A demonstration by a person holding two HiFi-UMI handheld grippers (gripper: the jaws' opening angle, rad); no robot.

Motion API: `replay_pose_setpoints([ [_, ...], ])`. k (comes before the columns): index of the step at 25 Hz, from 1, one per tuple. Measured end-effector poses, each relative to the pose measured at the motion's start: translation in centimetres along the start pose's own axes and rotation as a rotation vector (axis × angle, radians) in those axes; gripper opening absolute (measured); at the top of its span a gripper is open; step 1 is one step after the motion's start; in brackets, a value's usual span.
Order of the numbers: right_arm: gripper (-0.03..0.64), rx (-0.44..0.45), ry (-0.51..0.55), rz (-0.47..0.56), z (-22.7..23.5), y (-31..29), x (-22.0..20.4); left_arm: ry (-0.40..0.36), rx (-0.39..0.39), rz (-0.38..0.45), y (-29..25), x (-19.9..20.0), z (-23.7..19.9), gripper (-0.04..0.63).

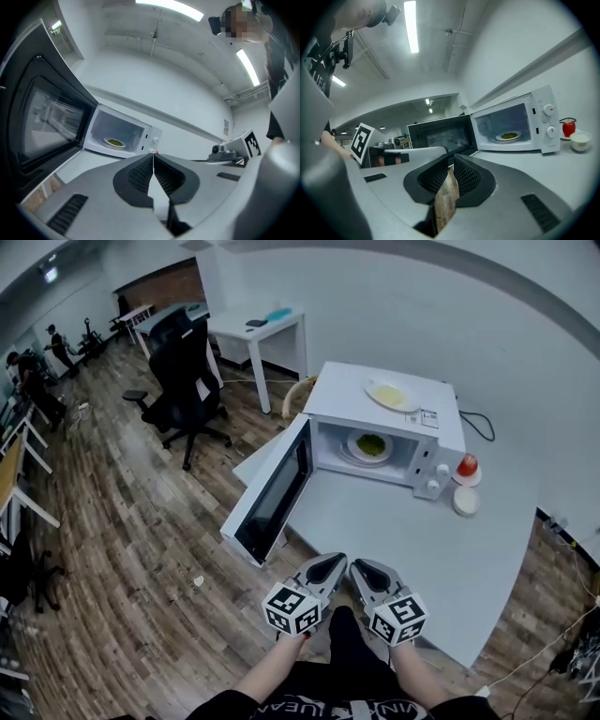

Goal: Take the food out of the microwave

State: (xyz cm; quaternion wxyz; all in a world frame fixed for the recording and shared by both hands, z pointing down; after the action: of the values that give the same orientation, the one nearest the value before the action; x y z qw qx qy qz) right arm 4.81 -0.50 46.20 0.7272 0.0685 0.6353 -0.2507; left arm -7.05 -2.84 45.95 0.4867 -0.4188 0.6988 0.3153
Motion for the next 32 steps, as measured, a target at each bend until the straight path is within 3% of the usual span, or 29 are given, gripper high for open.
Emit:
replay_pose_setpoints([
  [8,0.049,0.032,0.052,-0.028,4.9,-6.6,2.1,0.000,0.013,-0.013,-4.8,1.6,-6.4,0.009],
  [16,0.049,0.021,0.066,-0.055,9.3,-11.4,1.9,0.011,0.013,-0.043,-8.6,0.5,-10.7,0.009],
  [26,0.051,-0.034,0.278,-0.071,14.1,-17.1,3.6,0.005,0.055,-0.027,-11.7,-0.4,-16.2,0.009],
  [32,0.051,-0.085,0.421,-0.086,15.9,-20.4,4.4,-0.009,0.040,-0.024,-13.9,-0.3,-18.5,0.009],
])
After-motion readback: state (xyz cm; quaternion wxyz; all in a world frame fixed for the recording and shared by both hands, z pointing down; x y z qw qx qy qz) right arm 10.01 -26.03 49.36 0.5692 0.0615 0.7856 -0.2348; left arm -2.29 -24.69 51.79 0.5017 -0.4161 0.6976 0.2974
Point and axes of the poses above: the fingertips, and each gripper's own axes: y backward along the fingers, z to its right, x out of its top, the point moved 7 cm from there along y, backward along the fingers, and after that the axes turned 14 degrees about -x, right-handed, at the moved point
